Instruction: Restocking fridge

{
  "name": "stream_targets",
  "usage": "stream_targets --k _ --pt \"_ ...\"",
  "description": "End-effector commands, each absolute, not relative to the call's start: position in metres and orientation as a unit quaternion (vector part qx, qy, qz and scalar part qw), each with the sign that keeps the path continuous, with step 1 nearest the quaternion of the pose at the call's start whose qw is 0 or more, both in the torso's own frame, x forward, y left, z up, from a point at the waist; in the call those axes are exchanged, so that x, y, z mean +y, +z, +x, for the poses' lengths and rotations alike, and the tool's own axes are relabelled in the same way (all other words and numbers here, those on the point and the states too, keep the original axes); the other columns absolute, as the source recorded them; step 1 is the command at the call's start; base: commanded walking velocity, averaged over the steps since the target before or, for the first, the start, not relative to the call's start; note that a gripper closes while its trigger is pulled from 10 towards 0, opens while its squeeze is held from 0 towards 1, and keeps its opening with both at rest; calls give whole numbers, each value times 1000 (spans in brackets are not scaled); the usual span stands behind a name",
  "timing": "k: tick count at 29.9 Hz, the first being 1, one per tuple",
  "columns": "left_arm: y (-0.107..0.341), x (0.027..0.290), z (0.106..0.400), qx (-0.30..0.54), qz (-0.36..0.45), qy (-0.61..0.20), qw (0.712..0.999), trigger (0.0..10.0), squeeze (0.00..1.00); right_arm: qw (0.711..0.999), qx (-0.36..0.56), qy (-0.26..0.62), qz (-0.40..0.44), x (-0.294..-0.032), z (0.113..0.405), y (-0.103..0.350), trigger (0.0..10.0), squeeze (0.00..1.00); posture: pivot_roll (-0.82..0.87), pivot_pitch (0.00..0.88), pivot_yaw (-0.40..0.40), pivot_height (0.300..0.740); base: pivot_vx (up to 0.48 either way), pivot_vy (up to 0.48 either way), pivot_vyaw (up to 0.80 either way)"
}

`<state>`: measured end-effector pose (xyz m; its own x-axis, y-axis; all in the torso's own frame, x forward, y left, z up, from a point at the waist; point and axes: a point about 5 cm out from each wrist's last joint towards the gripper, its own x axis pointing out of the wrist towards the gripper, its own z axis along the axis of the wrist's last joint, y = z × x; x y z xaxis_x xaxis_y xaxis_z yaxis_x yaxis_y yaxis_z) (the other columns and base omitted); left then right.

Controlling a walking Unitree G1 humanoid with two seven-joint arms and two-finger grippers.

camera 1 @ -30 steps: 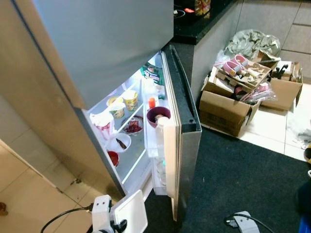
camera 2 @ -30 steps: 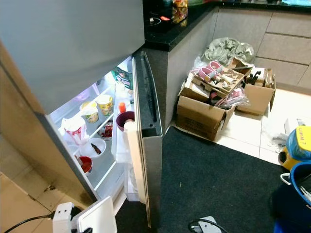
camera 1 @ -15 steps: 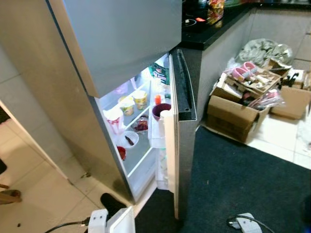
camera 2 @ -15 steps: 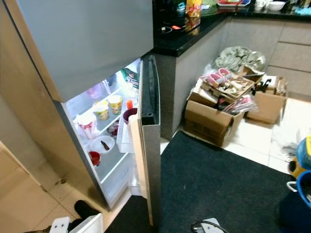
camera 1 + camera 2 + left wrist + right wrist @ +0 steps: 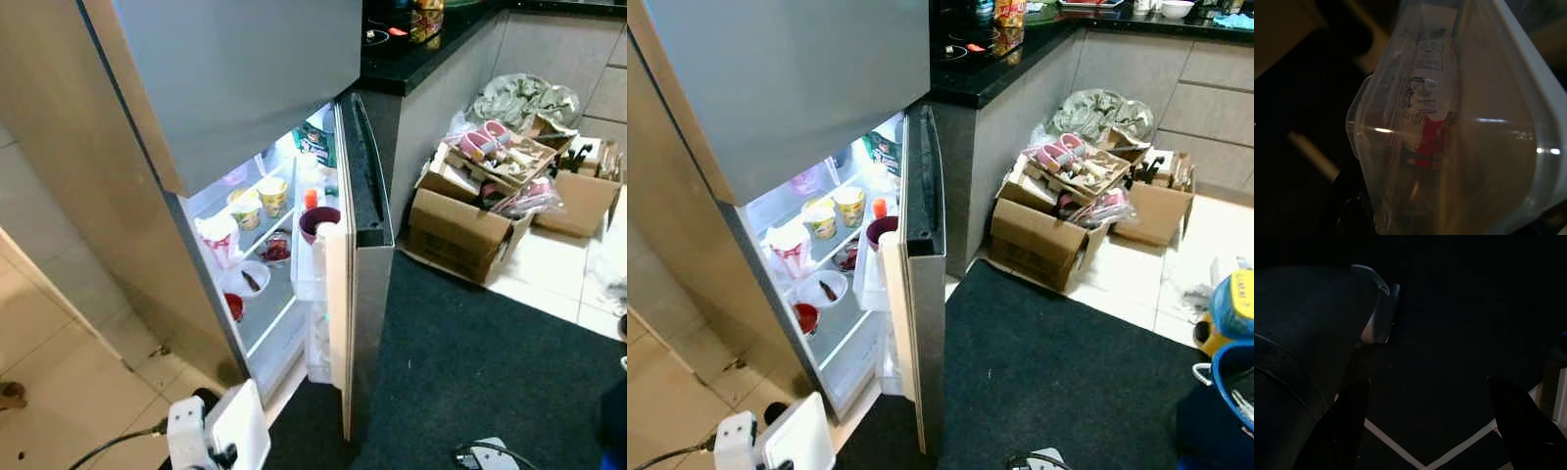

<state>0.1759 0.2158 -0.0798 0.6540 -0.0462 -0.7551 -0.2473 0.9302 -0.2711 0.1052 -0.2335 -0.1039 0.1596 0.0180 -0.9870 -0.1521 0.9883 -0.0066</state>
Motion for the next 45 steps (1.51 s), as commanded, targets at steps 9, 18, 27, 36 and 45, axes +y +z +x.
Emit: stream_targets --k 9,18,27,36,45 --pt "-54 214 218 337 -180 -5 924 10000 0 767 637 59 -54 -231 109 -103 10000 0 -89 0 23 740 0 -315 0" --pt "-33 222 243 253 -211 11 944 10000 0 767 637 61 -50 -229 108 -104 10000 0 -91 0 26 740 0 0 0" --pt "1 254 269 173 -116 90 974 10000 0 767 637 60 -48 -229 108 -104 10000 0 -91 0 23 740 0 0 0" --pt "30 222 301 96 -111 -34 989 10000 0 767 637 61 -48 -229 108 -104 10000 0 -91 0 23 740 0 0 0" --pt "43 162 309 71 -79 -266 958 10000 0 767 637 59 -47 -229 108 -104 10000 0 -92 0 22 740 0 0 0"
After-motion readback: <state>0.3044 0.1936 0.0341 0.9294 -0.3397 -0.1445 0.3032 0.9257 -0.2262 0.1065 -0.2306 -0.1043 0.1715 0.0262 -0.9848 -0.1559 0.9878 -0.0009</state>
